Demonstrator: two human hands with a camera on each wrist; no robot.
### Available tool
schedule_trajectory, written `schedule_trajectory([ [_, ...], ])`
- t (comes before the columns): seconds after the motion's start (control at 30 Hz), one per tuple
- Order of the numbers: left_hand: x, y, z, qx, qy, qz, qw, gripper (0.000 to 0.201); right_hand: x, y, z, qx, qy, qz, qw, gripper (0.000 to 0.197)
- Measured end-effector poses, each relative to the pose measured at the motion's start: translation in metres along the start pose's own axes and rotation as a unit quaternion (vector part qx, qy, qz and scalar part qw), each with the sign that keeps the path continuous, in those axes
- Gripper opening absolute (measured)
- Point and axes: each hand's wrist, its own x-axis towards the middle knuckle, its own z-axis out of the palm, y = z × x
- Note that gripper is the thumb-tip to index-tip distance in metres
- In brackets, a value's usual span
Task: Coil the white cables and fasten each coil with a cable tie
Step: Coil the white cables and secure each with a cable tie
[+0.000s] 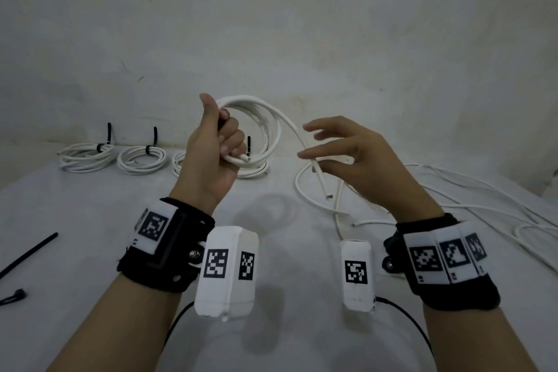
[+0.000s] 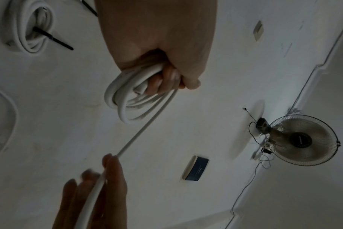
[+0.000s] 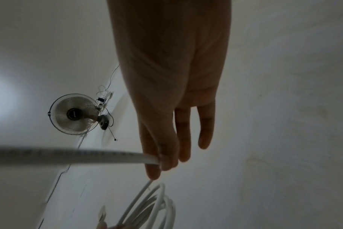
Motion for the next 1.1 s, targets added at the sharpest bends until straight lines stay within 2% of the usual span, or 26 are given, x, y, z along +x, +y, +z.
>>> schedule_trajectory([
  [0.17,-0.001,-0.009,0.004,0.004,-0.022,-0.014,1.000,0.044,0.003,-0.003,0.015,0.001,-0.017,-0.030,0.999,0.014],
  [0.27,-0.004,-0.016,0.006,0.013,-0.031,-0.030,0.999,0.044,0.003,-0.005,0.021,0.019,0.014,-0.023,0.999,0.007],
  [0.37,-0.006,-0.022,0.010,0.008,-0.037,-0.034,0.999,0.044,0.002,-0.006,0.022,0.036,0.053,-0.032,0.997,0.010],
  [0.6,-0.012,-0.026,0.016,0.034,-0.033,-0.050,0.998,0.042,0.004,-0.003,0.036,-0.015,0.090,-0.063,0.994,0.016],
  [0.7,-0.011,-0.023,0.015,0.042,-0.032,-0.048,0.997,0.041,0.005,-0.005,0.041,-0.054,0.090,-0.082,0.991,0.012],
  [0.8,-0.011,-0.019,0.016,0.047,-0.044,-0.063,0.996,0.039,0.007,-0.013,0.036,-0.041,0.093,-0.105,0.989,0.008],
  [0.87,-0.012,-0.018,0.018,0.078,-0.061,-0.079,0.992,0.038,0.009,-0.020,0.032,-0.042,0.111,-0.127,0.985,0.019],
  [0.97,-0.017,-0.018,0.022,0.144,-0.083,-0.112,0.980,0.039,0.009,-0.027,0.028,-0.112,0.124,-0.157,0.973,0.037],
  [1.1,-0.021,-0.018,0.025,0.192,-0.105,-0.135,0.966,0.039,0.006,-0.031,0.020,-0.191,0.165,-0.198,0.947,0.028],
])
